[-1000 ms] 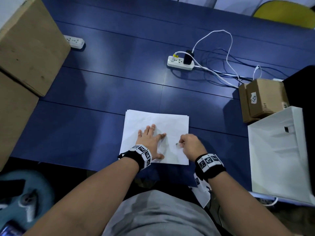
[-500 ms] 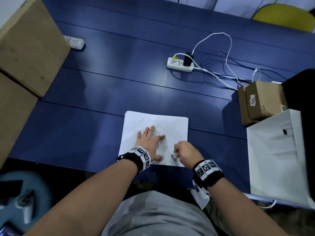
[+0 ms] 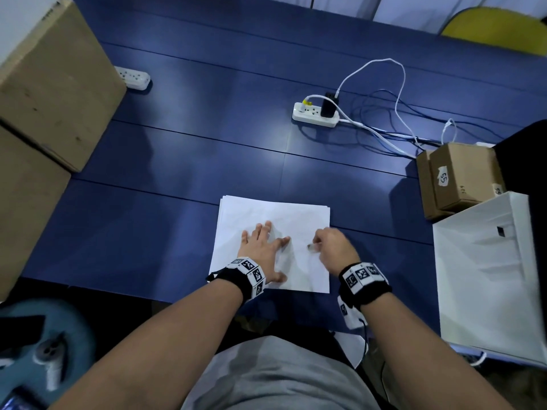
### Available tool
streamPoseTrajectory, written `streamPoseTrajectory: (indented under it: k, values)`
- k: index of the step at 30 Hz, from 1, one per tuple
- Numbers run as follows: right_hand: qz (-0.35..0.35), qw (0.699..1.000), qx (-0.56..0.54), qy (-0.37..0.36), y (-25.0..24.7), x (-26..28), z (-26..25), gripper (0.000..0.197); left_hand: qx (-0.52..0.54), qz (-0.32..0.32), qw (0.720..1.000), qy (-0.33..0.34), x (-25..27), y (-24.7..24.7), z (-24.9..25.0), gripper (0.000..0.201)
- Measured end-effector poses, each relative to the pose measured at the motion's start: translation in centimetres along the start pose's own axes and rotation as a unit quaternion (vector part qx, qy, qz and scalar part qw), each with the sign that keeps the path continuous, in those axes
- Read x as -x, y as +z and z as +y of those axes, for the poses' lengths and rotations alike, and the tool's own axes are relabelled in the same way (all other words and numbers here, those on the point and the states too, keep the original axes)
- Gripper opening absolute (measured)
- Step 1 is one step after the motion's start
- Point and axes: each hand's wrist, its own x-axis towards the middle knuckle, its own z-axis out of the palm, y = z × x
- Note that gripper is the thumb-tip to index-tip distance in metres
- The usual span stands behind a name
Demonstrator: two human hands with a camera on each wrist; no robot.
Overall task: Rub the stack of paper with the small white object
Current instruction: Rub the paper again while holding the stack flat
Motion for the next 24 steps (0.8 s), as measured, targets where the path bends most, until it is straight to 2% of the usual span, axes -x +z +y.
streamPoseTrajectory:
  k: [2, 4, 6, 8, 12, 14, 18, 19, 21, 24]
  values:
    - [0.013, 1.000, -0.005, 0.011, -0.2, 0.0, 0.2, 0.016, -0.002, -0.001, 1.000, 0.001, -0.1, 0.0, 0.0, 0.104]
    - [-0.036, 0.999, -0.010, 0.005, 0.1, 1.7, -0.2, 0.022, -0.004, 0.003, 1.000, 0.001, -0.2, 0.1, 0.0, 0.104]
    - [-0.115, 0.993, -0.025, -0.018, 0.7, 3.2, -0.7, 0.028, -0.006, 0.005, 1.000, 0.001, -0.2, 0.2, -0.1, 0.104]
    - [-0.141, 0.989, -0.009, -0.029, 0.8, 3.1, -0.9, 0.028, -0.005, 0.005, 1.000, 0.003, -0.1, 0.3, -0.2, 0.104]
    - [-0.011, 1.000, 0.011, 0.001, -0.9, -0.4, -0.6, 0.012, -0.003, 0.001, 1.000, 0.000, -0.1, 0.1, -0.1, 0.104]
    - [-0.006, 1.000, 0.008, 0.018, -1.3, -0.8, -0.5, 0.011, -0.006, 0.000, 1.000, 0.000, -0.2, 0.1, -0.1, 0.104]
    - [-0.162, 0.986, 0.034, -0.035, -0.2, 2.9, -2.0, 0.019, -0.002, 0.004, 1.000, 0.003, -0.3, 0.4, -0.2, 0.104]
    - [-0.181, 0.982, 0.038, -0.046, 0.1, 3.6, -2.4, 0.019, -0.003, 0.004, 1.000, 0.004, -0.2, 0.4, -0.3, 0.103]
    - [-0.156, 0.986, 0.048, -0.042, -0.3, 3.1, -2.7, 0.020, -0.004, 0.006, 1.000, 0.006, -0.3, 0.3, -0.3, 0.103]
    - [-0.065, 0.997, 0.050, -0.007, -1.6, 0.3, -2.1, 0.011, -0.004, 0.004, 1.000, 0.006, -0.2, 0.2, -0.2, 0.104]
